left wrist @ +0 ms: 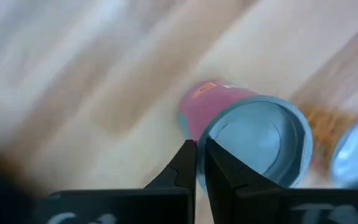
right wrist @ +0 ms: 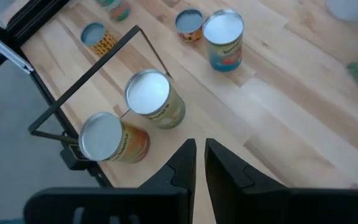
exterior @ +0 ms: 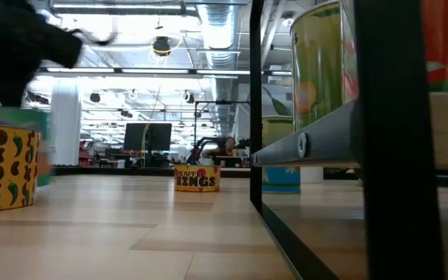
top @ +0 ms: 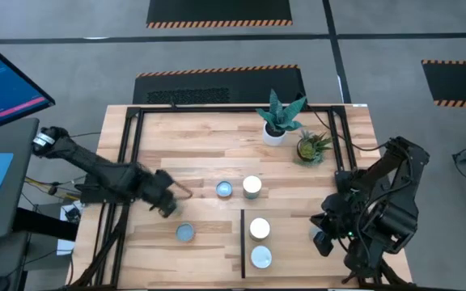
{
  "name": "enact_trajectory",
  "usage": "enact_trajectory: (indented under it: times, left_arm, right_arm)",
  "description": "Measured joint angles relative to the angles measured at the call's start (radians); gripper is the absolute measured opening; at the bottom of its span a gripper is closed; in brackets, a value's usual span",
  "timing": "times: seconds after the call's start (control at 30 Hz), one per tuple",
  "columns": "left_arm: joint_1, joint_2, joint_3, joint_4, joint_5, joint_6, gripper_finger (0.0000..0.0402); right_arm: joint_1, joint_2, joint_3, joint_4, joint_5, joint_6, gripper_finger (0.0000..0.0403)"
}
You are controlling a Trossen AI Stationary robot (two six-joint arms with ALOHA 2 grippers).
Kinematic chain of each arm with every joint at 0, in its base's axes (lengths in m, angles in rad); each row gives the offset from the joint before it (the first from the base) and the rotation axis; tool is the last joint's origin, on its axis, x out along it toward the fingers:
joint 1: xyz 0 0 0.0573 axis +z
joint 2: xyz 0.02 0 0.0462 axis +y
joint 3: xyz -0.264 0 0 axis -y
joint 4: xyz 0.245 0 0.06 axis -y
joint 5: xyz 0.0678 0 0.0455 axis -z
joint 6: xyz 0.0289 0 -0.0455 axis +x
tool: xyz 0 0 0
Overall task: Pick and place cans onto a shelf
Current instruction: Move the canned chicken soup from bottom left to the center of the table
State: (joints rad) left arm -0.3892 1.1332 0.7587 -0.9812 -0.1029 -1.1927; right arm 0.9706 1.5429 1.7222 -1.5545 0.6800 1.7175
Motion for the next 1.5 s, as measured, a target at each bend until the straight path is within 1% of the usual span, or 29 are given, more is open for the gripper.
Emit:
enact_trajectory:
  times: [0.17,0.23,0.33,0.43,0.6,0.7,0.8,1.0,1.13,1.27,1.5]
  left_arm:
    - [0.182,0.031,0.031,0.077,0.002,0.225,0.0001]
    - [0.236,0.072,0.049,0.110,0.027,0.310,0.0000]
    - [0.288,0.163,0.103,0.124,0.071,0.420,0.0000]
    - [0.307,0.269,0.196,0.130,0.095,0.527,0.0000]
    - [0.305,0.437,0.375,0.083,0.147,0.690,0.0000]
    - [0.301,0.537,0.474,0.041,0.149,0.780,0.0000]
    - [0.301,0.627,0.563,0.035,0.152,0.851,0.0000]
    - [0.300,0.753,0.720,0.026,0.193,0.940,0.0001]
    - [0.299,0.780,0.791,0.026,0.200,0.953,0.0015]
    - [0.299,0.784,0.811,0.023,0.221,0.955,0.0046]
    - [0.298,0.784,0.816,0.025,0.231,0.936,0.0108]
  right_arm:
    - [0.027,0.010,0.000,-0.002,0.001,0.051,0.0059]
    - [0.036,0.026,0.000,-0.015,0.000,0.078,0.0059]
    - [0.055,0.050,0.000,-0.016,0.003,0.133,0.0059]
    - [0.078,0.081,-0.001,-0.016,-0.001,0.204,0.0059]
    - [0.123,0.116,-0.001,-0.018,-0.001,0.342,0.0059]
    - [0.144,0.139,0.000,-0.016,-0.001,0.405,0.0059]
    - [0.160,0.149,0.000,-0.016,-0.004,0.447,0.0059]
    - [0.167,0.148,0.000,-0.016,-0.006,0.457,0.0059]
    - [0.167,0.146,0.000,-0.016,-0.012,0.451,0.0059]
    - [0.168,0.146,0.000,-0.017,-0.032,0.439,0.0059]
    - [0.168,0.146,0.000,-0.017,-0.031,0.420,0.0059]
